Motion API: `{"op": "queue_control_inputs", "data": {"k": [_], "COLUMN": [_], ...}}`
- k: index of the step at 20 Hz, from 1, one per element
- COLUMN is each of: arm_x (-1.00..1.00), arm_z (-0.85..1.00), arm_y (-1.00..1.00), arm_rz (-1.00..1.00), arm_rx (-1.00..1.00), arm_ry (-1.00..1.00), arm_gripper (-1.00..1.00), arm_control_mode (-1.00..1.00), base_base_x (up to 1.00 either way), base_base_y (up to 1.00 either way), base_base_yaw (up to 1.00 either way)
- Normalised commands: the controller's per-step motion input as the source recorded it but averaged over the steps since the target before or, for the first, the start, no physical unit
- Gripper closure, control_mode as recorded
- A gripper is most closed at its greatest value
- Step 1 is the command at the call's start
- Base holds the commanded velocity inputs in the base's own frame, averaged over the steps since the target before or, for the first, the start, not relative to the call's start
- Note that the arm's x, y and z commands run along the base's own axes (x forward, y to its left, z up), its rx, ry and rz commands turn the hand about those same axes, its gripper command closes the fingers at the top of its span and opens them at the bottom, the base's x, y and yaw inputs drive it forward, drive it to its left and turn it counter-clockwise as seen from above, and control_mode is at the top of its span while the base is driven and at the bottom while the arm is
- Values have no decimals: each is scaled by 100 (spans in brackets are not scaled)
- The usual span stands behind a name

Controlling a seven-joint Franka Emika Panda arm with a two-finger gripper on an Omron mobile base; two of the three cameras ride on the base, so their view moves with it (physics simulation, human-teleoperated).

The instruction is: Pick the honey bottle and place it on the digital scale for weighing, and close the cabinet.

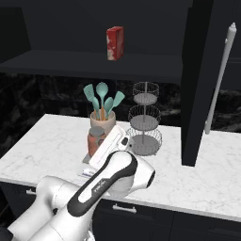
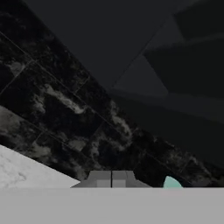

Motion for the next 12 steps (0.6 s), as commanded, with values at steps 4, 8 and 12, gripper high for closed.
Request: {"op": "queue_control_inputs", "data": {"k": [4,8,12], "arm_x": [-51,-35,-33], "arm_z": [41,44,56], "arm_y": [-58,-73,-83], "arm_rz": [-22,-17,-7], "arm_rx": [12,14,15], "arm_ry": [-50,-50,-39], "arm_gripper": [100,100,100], "arm_control_mode": [-100,-100,-100], "base_base_x": [0,0,0], "base_base_y": [0,0,0], "base_base_yaw": [0,0,0]}}
